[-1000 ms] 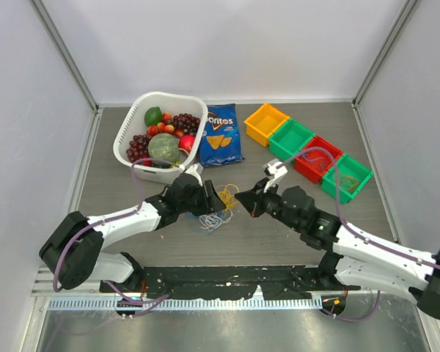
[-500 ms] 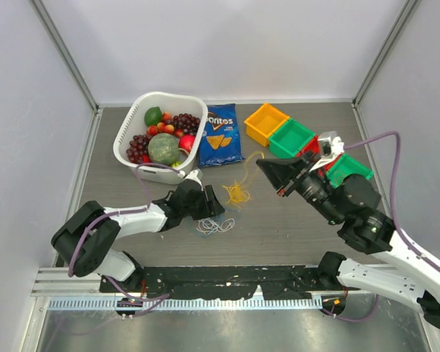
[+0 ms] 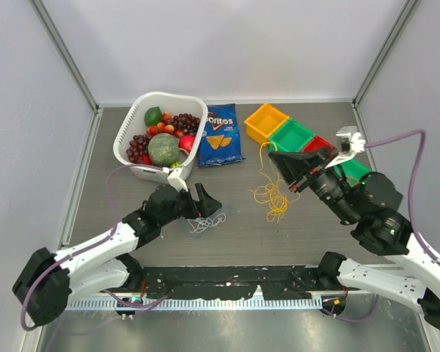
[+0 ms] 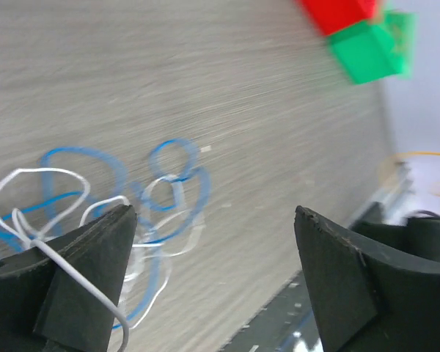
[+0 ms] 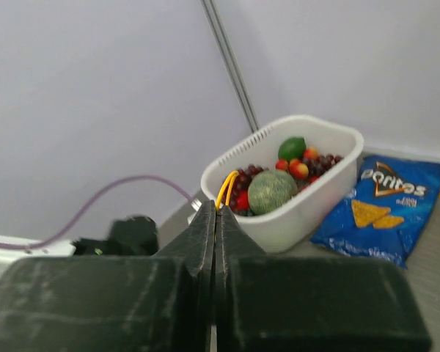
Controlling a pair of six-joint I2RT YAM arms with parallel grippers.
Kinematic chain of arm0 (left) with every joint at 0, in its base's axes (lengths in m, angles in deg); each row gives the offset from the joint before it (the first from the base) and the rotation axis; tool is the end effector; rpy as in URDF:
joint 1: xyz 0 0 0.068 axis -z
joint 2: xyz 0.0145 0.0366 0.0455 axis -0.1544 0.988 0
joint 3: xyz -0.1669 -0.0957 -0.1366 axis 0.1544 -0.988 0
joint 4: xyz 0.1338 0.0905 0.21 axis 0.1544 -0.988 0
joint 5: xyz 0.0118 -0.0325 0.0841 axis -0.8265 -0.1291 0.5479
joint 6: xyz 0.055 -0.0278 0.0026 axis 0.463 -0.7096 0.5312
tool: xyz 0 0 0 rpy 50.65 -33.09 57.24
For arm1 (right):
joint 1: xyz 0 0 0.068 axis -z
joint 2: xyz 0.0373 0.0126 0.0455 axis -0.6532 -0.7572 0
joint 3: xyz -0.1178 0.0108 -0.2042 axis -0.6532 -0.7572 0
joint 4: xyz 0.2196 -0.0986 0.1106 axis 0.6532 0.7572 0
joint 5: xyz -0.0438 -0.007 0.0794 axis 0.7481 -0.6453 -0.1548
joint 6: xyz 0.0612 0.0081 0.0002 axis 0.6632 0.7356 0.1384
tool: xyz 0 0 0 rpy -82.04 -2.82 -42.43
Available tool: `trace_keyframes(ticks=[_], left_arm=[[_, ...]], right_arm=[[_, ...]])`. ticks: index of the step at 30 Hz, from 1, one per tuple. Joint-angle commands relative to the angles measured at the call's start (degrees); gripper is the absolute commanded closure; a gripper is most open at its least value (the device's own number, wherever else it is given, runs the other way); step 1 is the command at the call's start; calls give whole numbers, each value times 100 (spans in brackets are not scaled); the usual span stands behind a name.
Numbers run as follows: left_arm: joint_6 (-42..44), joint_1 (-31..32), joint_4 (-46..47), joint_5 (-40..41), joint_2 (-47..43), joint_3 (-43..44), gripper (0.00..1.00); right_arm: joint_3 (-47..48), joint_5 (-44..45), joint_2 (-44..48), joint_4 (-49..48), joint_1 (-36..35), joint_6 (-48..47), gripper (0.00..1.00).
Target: Untangle the cables
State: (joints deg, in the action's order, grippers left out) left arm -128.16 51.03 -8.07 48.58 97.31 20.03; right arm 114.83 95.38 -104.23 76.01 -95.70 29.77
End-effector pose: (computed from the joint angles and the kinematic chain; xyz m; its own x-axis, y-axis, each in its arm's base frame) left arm 0.1845 -0.1692 0.1552 -0.7517 -0.3174 -0.5781 0.2037 0.7220 -0.6613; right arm 0.1049 0.1304 0.4404 -0.0577 0.4389 -0.8967 -0.6829 0.6378 0.3562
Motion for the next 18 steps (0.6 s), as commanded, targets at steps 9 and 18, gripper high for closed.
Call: trace_keyframes(ticks=[9, 18], left_arm=[[372, 153, 1222, -960, -656, 1252, 0], [72, 171, 1161, -117, -304, 1402, 12]], right_arm=[[-744, -833, -316, -247, -28, 588, 99], [-884, -1255, -606, -835, -28, 948, 99]])
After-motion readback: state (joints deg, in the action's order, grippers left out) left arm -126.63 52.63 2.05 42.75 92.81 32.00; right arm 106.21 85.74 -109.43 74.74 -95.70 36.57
